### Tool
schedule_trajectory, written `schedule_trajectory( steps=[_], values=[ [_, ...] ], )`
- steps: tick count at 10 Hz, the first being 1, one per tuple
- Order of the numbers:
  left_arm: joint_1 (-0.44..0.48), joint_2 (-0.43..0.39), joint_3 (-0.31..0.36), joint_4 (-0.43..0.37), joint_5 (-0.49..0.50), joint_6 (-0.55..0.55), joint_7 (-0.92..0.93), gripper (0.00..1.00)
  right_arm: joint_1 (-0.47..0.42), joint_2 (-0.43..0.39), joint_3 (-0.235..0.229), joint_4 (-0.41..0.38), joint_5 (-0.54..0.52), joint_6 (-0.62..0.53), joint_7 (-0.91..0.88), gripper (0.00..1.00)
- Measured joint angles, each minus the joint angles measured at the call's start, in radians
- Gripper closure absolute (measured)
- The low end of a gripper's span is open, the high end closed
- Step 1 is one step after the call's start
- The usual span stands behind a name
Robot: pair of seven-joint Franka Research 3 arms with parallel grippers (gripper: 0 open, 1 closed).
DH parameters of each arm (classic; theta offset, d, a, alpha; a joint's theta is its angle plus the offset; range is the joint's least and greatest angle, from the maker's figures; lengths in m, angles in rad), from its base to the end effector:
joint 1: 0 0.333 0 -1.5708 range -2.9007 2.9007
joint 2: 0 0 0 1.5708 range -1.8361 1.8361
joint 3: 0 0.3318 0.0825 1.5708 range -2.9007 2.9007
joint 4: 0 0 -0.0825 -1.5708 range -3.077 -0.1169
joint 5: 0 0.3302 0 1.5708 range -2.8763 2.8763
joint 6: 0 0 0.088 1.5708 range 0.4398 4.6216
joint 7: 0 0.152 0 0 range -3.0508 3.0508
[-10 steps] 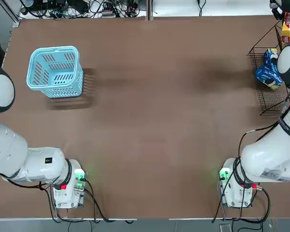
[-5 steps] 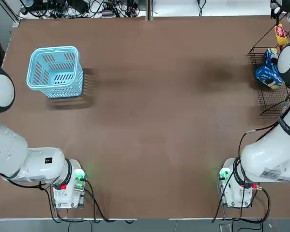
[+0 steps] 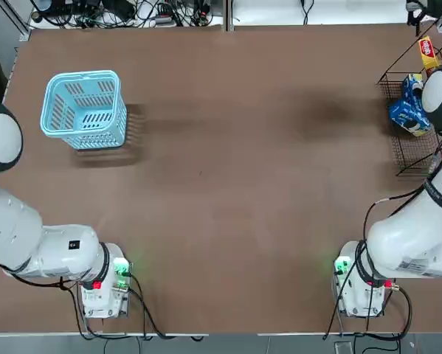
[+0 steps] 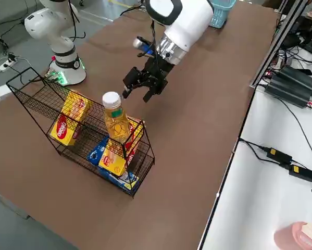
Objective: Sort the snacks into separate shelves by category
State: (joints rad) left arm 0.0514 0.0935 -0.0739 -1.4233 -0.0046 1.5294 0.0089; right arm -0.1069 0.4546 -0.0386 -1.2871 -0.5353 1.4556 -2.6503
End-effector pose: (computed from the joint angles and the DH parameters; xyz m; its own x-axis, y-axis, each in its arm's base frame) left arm 0.5281 -0.0106 0.6051 0.9994 -0.0312 0.0130 -0.0313 -0.9994 0.0114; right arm 0.5872 -0.1643 0.4731 -0.8158 0.5783 -0.0103 0.4755 0.6605 -0.5811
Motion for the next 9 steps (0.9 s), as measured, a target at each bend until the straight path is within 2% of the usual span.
schedule_trajectory(
  steps=[2, 4, 9],
  values=[
    [0.000, 0.000, 0.000, 0.000, 0.000, 0.000, 0.000, 0.00, 0.013, -0.001, 0.005, 0.011, 0.035, 0.033, 0.193, 0.00],
    [0.000, 0.000, 0.000, 0.000, 0.000, 0.000, 0.000, 0.00, 0.044, -0.004, 0.012, 0.017, 0.068, 0.053, 0.470, 0.00],
    [0.000, 0.000, 0.000, 0.000, 0.000, 0.000, 0.000, 0.00, 0.080, -0.036, 0.028, 0.023, 0.245, 0.052, 1.299, 0.00]
  ],
)
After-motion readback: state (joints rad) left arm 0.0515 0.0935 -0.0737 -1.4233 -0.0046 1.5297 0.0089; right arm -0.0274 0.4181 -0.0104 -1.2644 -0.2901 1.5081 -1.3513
